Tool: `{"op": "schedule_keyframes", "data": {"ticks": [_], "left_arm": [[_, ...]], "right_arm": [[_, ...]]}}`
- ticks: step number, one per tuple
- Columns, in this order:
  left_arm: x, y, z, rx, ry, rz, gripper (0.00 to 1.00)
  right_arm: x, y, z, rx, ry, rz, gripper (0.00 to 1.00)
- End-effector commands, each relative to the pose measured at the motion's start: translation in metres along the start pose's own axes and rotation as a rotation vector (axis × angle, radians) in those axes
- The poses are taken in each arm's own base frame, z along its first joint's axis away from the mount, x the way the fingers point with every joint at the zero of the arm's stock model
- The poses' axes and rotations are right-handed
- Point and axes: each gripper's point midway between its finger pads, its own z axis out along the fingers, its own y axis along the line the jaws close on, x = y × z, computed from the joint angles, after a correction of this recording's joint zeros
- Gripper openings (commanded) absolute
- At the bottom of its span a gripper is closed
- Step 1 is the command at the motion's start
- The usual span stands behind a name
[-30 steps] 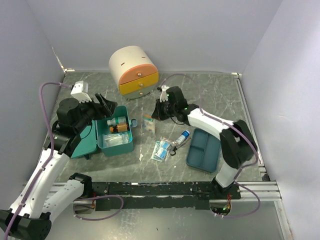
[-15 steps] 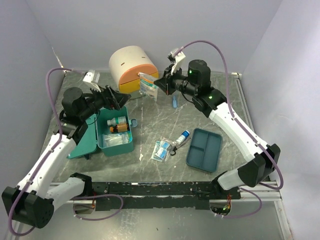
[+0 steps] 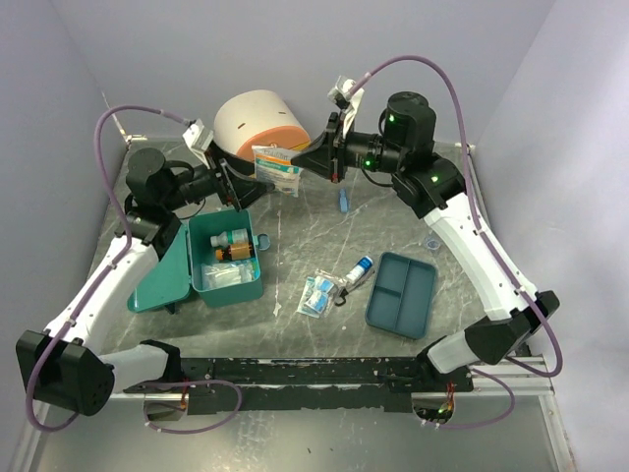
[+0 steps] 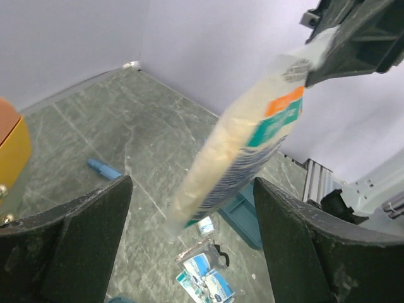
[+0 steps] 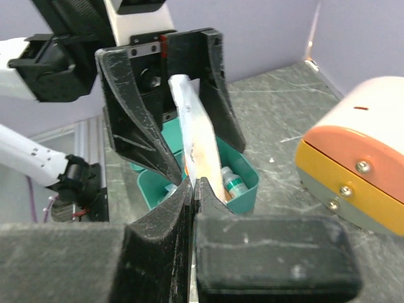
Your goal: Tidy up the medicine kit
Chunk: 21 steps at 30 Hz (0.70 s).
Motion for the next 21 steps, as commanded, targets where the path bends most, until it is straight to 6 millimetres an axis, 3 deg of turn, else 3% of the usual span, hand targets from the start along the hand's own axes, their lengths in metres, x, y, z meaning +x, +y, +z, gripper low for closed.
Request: {"op": "schedule_keyframes", "data": {"ticks": [1,9,13,18,21], "left_arm": [[-0.019,-0.034,0.002,0.19,0.02,0.096,0.87],[-0.038,-0.088,-0.011,0.49,-0.043,0.01,0.61],[-0.025,-0.082,-0.01,0.482,-0.008,-0.02,0.55],[-0.009,-0.056,-0.004,0.326,0.041,-0.004,0.66],[0.001,-0.042,-0.005,0.233,0.089,0.005,0.65]], "right_arm": [[0.005,0.019,0.001,-0.137,0.039,0.011,0.0],[0.003,0.019,0.008,-0.171,0.037,0.019,0.0],[-0.003,0.018,0.01,-0.165,0.008,0.019,0.0],[-0.007,0.019,0.011,-0.173,-0.009,0.029,0.0],[-0.009,0.021,0.011,-0.184,-0.019,0.038,0.0]]}}
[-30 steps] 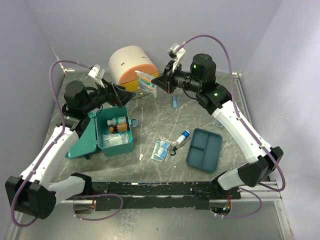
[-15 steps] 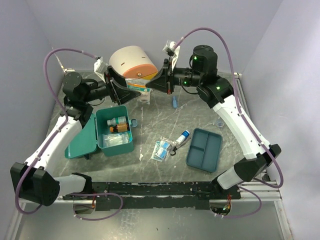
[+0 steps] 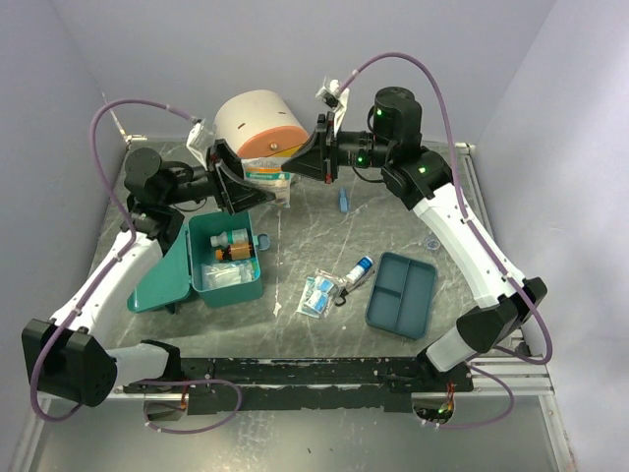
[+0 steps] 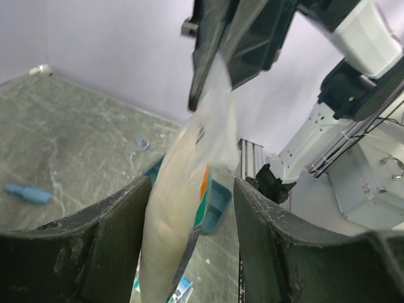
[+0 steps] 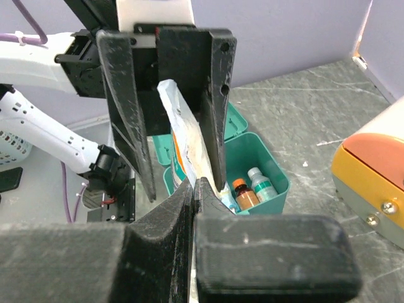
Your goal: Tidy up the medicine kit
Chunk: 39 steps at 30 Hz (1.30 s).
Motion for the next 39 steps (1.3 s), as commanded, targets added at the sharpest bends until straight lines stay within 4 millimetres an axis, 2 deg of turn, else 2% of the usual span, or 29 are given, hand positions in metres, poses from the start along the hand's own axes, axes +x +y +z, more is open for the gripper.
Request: {"op": "schedule_keyframes", "data": {"ticks": [1,7,12,15,16,18,19,22,24,29,32,34,39], "left_arm": [[0.011,0.012,-0.007,-0.111,0.066,0.037,0.63],[0.013,0.008,-0.009,-0.099,0.048,0.025,0.43],[0.008,0.002,-0.009,-0.09,0.038,0.036,0.4],[0.009,0.0,-0.01,-0.087,0.032,0.025,0.31],[0.01,0.0,-0.01,-0.089,0.036,0.021,0.25],[0.016,0.001,-0.012,-0.102,0.046,0.008,0.21],[0.019,0.003,-0.013,-0.116,0.05,-0.002,0.21],[0.033,0.012,-0.021,-0.198,0.079,-0.055,0.21],[0.043,0.016,-0.028,-0.262,0.099,-0.093,0.22],[0.076,0.03,-0.056,-0.501,0.151,-0.243,0.22],[0.106,0.035,-0.082,-0.684,0.199,-0.371,0.22],[0.127,0.035,-0.099,-0.783,0.216,-0.449,0.23],[0.153,0.039,-0.134,-0.988,0.264,-0.515,0.26]], "right_arm": [[-0.016,0.007,-0.003,-0.024,-0.052,-0.017,0.0],[-0.013,0.006,-0.001,-0.021,-0.053,-0.007,0.0],[-0.002,0.001,0.001,-0.015,-0.035,0.018,0.0],[0.003,-0.002,0.003,-0.006,-0.031,0.037,0.0],[0.004,-0.005,0.003,0.009,-0.03,0.047,0.03],[0.009,-0.012,0.004,0.047,-0.022,0.067,0.24],[0.011,-0.017,0.004,0.078,-0.023,0.075,0.39],[0.016,-0.032,-0.002,0.188,-0.054,0.072,0.59],[0.016,-0.043,-0.009,0.276,-0.098,0.072,0.66],[0.026,-0.084,-0.031,0.559,-0.21,0.149,0.67],[0.048,-0.098,-0.04,0.655,-0.222,0.21,0.67],[0.072,-0.106,-0.042,0.706,-0.199,0.27,0.67],[0.136,-0.124,-0.045,0.808,-0.081,0.358,0.66]]}}
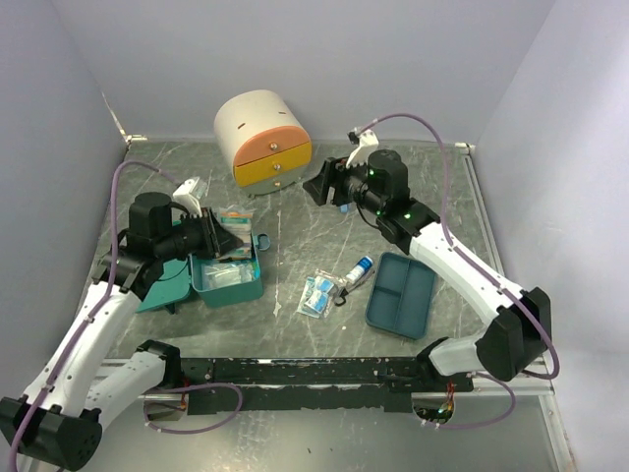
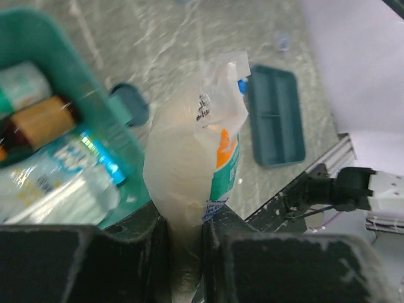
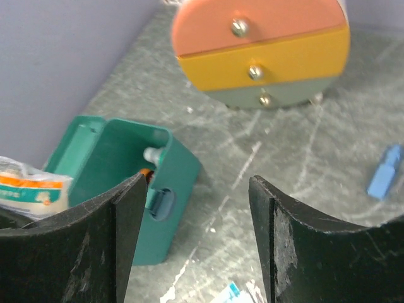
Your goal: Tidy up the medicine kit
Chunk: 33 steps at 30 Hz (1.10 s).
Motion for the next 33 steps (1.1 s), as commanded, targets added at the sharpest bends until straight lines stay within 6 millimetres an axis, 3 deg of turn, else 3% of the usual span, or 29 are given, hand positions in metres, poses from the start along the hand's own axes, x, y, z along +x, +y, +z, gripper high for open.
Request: {"op": "schedule_keyframes", "data": {"ticks": [1,5,11,19,33], "left_arm": [[0.033,0.046,-0.012,-0.271,0.099,-0.121,0.25],[0.055,0.068,-0.014,-0.389,0.189,-0.185,0.25],[0.071,0.088,-0.02,-0.532,0.249,-0.277,0.25],[0.088,0.094,0.0,-0.531,0.373,-0.353,0.26],[0.099,0.095,0.04,-0.499,0.341,-0.489,0.27]], "right_arm": [[0.03,-0.037,0.007,0.159,0.033,0.05,0.65],[0.061,-0.053,0.013,0.207,0.107,0.058,0.64],[0.085,-0.062,0.023,0.219,0.176,0.063,0.63],[0.103,-0.07,0.031,0.232,0.244,0.041,0.62],[0.133,-0.076,0.033,0.234,0.309,0.07,0.6]]}}
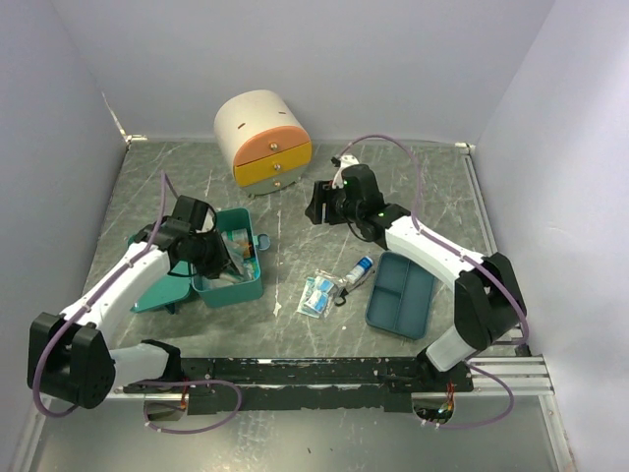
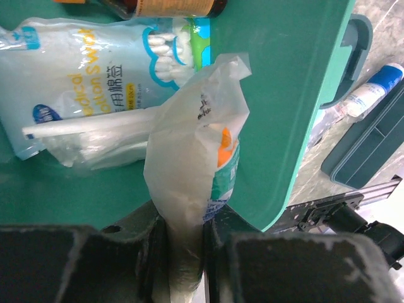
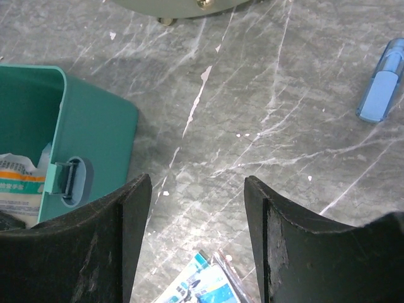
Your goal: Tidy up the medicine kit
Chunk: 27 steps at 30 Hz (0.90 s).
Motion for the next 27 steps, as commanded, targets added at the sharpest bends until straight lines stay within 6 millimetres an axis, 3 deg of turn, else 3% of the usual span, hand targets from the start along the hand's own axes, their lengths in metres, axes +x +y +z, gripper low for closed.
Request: {"op": "schedule_keyframes", "data": {"ticks": [1,8,11,15,20,27], "left_arm": [[-0.002,-0.018,0.013,0.054,-0.009,-0.029,0.28],[0.007,-0.016,0.034,0.015,0.031,-0.015,0.3],[0.008,-0.004,0.042,-0.044,0.05,0.004,0.33],[0.01,-0.005,0.05,-0.035,0.068,0.0,0.4],[0.001,0.004,0.038,-0.108,0.035,0.033,0.55],[-0.016,0.021,0.011,-0.248,-0.049,0.082,0.6]], "right_arm": [[0.011,-0.007,0.005,0.018,0.026,0.001,0.61],[0.021,-0.008,0.01,0.005,0.047,0.012,0.6],[0.022,-0.009,0.011,0.007,0.049,0.012,0.6],[0.022,-0.01,0.01,0.013,0.044,0.004,0.6],[0.023,-0.011,0.009,0.018,0.045,0.002,0.6],[0.025,-0.011,0.011,0.011,0.046,0.007,0.6]]}}
